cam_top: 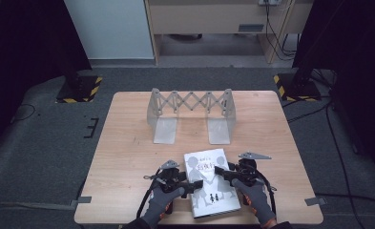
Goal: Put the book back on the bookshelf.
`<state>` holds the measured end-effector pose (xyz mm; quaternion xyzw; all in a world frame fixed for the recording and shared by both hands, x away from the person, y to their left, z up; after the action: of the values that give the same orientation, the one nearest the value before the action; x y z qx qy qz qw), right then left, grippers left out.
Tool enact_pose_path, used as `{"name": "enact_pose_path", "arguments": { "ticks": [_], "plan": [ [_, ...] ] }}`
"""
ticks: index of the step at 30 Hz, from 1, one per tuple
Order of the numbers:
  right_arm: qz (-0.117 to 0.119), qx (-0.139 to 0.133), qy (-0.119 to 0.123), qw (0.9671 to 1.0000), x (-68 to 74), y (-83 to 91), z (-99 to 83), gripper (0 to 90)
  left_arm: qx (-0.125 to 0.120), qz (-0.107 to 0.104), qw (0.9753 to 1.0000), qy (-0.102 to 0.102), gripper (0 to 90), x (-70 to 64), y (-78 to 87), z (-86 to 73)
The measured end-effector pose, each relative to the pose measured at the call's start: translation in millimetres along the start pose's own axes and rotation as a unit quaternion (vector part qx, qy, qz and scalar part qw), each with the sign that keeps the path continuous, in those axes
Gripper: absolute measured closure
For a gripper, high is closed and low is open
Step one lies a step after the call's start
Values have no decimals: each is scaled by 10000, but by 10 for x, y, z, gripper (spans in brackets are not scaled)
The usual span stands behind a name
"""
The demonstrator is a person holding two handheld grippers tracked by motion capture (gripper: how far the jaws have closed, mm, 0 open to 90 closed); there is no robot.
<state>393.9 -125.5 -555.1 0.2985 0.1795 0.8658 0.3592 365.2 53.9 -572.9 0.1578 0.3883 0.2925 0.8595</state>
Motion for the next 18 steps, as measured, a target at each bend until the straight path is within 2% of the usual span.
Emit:
{"name": "enact_pose_path", "arguments": {
  "ticks": [4,5,9,12,18],
  "plan": [
    [10,-81,22,10000,7,24,21,416,-12,34,9999,-116,83,-24,16,30],
    [24,-161,74,9998,16,46,38,432,-16,17,9999,-112,89,-34,16,40],
    [46,-168,119,9998,49,41,44,441,11,-95,10000,5,86,-31,-1,29],
    [31,-145,69,9999,32,15,31,441,29,-120,9999,119,84,-2,-25,15],
    [6,-95,-52,9999,16,5,27,440,-22,-128,9999,52,69,-14,-48,11]
  ]
}}
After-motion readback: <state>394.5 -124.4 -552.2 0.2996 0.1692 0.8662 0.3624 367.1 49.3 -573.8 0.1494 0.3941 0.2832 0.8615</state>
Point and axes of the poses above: each handheld gripper's, and its own axes: y roughly backward along the jaws, z roughly out of its top, x roughly to its left, the point moved 7 cm from there along -y, roughly forward along the jaws, and after that the axes turned 4 degrees about y, right-handed, at the moved point
